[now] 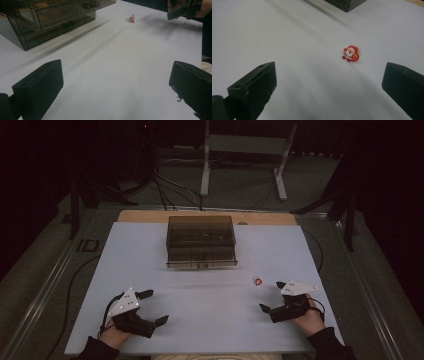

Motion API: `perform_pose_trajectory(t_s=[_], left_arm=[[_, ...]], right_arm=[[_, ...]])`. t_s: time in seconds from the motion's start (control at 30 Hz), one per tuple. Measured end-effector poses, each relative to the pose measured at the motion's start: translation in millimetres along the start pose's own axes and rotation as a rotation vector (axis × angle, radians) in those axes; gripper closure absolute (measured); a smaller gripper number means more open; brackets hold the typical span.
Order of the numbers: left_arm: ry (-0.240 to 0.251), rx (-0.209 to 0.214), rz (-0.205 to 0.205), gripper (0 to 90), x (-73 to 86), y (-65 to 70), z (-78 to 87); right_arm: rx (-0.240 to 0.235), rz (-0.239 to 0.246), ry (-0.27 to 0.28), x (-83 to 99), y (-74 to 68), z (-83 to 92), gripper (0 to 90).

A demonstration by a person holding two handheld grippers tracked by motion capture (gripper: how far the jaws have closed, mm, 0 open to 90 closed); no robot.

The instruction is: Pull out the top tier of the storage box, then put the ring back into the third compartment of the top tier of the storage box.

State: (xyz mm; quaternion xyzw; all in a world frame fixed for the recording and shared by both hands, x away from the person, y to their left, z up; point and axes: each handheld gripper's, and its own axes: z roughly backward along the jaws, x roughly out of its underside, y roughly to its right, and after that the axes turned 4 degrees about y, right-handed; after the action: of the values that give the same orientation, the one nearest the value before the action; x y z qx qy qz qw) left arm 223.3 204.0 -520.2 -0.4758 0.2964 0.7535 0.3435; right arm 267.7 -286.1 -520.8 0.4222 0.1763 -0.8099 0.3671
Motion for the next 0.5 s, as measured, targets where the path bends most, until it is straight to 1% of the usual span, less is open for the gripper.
perform_pose_trajectory(t_s=[0.17, 0.27, 0.5], left_arm=[[-0.002, 0.0, -0.001, 0.0, 0.0, 0.0, -0.1], [-0.002, 0.0, -0.001, 0.0, 0.1, -0.3, 0.0], [-0.002, 0.0, 0.0, 0.0, 0.1, -0.3, 0.0]], right_arm=[[-0.006, -0.001, -0.002, 0.2, -0.2, -0.4, 0.1], [-0.02, -0.005, -0.011, 0.3, 0.5, -0.9, 0.1], [-0.022, 0.005, -0.007, -0.1, -0.7, -0.4, 0.1]])
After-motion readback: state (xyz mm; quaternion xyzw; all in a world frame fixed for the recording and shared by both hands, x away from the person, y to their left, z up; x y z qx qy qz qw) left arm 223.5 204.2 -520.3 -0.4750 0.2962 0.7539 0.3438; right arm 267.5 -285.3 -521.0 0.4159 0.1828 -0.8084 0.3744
